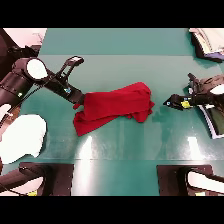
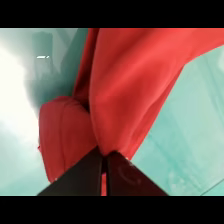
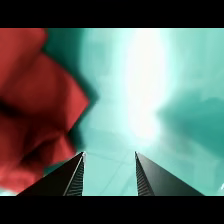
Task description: Fold the shirts.
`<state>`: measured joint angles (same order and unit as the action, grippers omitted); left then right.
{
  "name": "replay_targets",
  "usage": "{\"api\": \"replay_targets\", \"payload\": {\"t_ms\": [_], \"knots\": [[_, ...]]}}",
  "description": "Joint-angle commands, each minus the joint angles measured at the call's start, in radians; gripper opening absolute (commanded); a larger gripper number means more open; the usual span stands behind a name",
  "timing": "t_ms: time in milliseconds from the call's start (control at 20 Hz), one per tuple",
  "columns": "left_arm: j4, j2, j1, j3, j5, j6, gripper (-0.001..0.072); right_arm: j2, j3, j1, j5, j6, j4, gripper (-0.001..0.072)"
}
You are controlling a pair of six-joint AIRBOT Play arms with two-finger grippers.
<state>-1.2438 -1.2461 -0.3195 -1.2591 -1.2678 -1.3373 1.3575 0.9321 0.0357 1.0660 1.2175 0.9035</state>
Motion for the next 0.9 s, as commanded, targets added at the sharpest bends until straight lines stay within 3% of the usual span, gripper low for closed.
{"api": "replay_targets", "payload": {"t_ms": [0,400,500,550,600,850], "knots": [[0.018,0.000,0.000,0.000,0.008,-0.002,0.0025,0.138,0.085,-0.013,0.037,-0.034,-0.046,0.0354],[0.018,0.000,0.000,0.000,-0.006,-0.002,0.0025,0.316,0.235,-0.167,0.075,-0.033,-0.038,0.0351],[0.018,0.000,0.000,0.000,-0.008,-0.002,0.0025,0.322,0.244,-0.181,0.082,-0.036,-0.038,0.0216],[0.018,0.000,0.000,0.000,-0.008,-0.002,0.0025,0.317,0.248,-0.183,0.089,-0.048,-0.038,0.0092],[0.018,0.000,0.000,0.000,-0.009,-0.017,0.0025,0.303,0.248,-0.182,0.088,-0.053,-0.038,0.0014],[0.010,0.001,0.041,-0.189,-0.123,-0.036,0.0025,0.069,0.270,-0.086,0.069,-0.046,-0.041,0.0013]]}}
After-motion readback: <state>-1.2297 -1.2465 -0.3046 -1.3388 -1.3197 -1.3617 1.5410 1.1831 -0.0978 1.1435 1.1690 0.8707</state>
